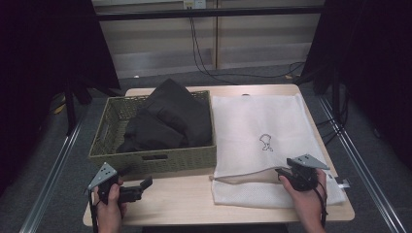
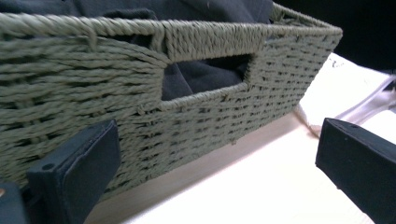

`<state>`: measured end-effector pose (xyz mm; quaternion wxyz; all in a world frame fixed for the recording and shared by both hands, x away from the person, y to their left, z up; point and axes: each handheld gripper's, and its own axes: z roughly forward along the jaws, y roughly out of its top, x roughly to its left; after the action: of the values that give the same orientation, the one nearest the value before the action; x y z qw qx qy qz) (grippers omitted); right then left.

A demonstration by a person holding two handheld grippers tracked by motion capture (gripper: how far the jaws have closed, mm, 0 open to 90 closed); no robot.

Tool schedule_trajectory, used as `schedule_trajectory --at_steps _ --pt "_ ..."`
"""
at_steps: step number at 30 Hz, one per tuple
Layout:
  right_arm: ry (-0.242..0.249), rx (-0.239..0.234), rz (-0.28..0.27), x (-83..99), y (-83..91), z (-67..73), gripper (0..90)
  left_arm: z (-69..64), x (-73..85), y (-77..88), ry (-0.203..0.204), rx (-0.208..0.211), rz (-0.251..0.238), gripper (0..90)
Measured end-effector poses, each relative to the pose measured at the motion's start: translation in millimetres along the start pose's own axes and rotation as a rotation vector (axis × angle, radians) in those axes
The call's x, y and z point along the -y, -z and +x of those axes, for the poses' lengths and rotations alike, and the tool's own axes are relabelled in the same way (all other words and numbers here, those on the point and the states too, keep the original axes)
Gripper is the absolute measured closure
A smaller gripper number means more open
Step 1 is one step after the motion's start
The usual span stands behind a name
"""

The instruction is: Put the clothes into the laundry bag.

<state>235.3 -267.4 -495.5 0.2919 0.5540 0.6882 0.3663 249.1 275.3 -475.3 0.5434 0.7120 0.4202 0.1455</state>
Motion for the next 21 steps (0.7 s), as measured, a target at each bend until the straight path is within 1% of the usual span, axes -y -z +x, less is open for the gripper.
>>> schedule_trajectory --at_steps 1,2,3,4,5,6,7,8,9,10,11,12,13,14,15,16,17,18,19,20,21 --pt "0.032 0.01 -0.014 -2.1 0.8 -0.5 45.6 -0.4 0.3 -0.8 0.0 0.005 0.002 0.0" --pt "0.062 0.029 -0.049 -4.1 2.6 -0.8 44.4 -1.0 0.4 -1.3 -0.001 0.003 0.004 0.0" --pt "0.062 0.029 -0.049 -4.1 2.6 -0.8 44.4 -1.0 0.4 -1.3 -0.001 0.003 0.004 0.0" --pt "0.082 0.029 -0.095 -5.9 5.0 -1.3 43.7 -1.2 0.4 -1.5 -0.005 0.002 0.005 0.0" --pt "0.112 0.016 -0.154 -9.6 9.4 0.3 42.9 -1.5 0.7 -2.4 -0.005 0.008 0.011 0.0" --pt "0.112 0.016 -0.154 -9.6 9.4 0.3 42.9 -1.5 0.7 -2.4 -0.005 0.008 0.011 0.0" --pt "0.144 0.016 -0.161 -10.8 9.2 2.7 40.8 -1.4 1.1 -3.2 -0.007 0.009 0.014 0.0" --pt "0.202 0.028 -0.115 -9.3 2.4 9.3 34.3 -2.1 2.0 -5.0 0.001 0.012 0.018 0.0" --pt "0.218 0.046 -0.074 -6.7 -3.6 12.2 34.8 -2.1 2.0 -5.0 0.001 0.012 0.018 0.0" --pt "0.226 0.038 -0.045 -3.3 -10.6 13.1 35.8 -2.5 2.4 -5.9 -0.001 0.012 0.019 0.0" --pt "0.226 0.038 -0.045 -3.3 -10.6 13.1 35.8 -2.5 2.4 -5.9 -0.001 0.012 0.019 0.0" --pt "0.232 0.034 -0.017 -0.2 -15.5 13.4 38.1 -2.5 2.3 -5.8 -0.004 0.017 0.02 0.0" --pt "0.245 0.038 -0.006 -1.2 -19.5 14.1 45.7 -3.3 2.0 -5.3 -0.01 0.024 0.018 0.0" --pt "0.244 0.022 -0.028 -5.2 -19.1 12.8 50.5 -3.7 2.0 -4.8 -0.01 0.022 0.017 0.0" --pt "0.244 0.022 -0.028 -5.2 -19.1 12.8 50.5 -3.7 2.0 -4.8 -0.01 0.022 0.017 0.0" --pt "0.207 -0.064 -0.048 -15.4 -17.9 6.9 59.1 -3.6 2.2 -4.6 -0.01 0.022 0.017 0.0" --pt "0.176 -0.106 -0.045 -19.1 -18.6 3.6 61.7 -3.0 2.6 -4.9 -0.009 0.028 0.017 0.0" --pt "0.146 -0.131 -0.025 -20.6 -20.3 0.1 65.2 -2.1 3.5 -5.3 -0.005 0.023 0.023 0.0" --pt "0.146 -0.131 -0.025 -20.6 -20.3 0.1 65.2 -2.1 3.5 -5.3 -0.005 0.023 0.023 0.0" --pt "0.096 -0.151 0.014 -17.5 -23.6 -5.8 69.8 -1.8 3.7 -5.2 -0.002 0.02 0.021 0.0" --pt "0.09 -0.145 0.041 -14.8 -24.5 -6.8 75.1 -1.7 3.5 -4.7 -0.007 0.021 0.022 0.0"
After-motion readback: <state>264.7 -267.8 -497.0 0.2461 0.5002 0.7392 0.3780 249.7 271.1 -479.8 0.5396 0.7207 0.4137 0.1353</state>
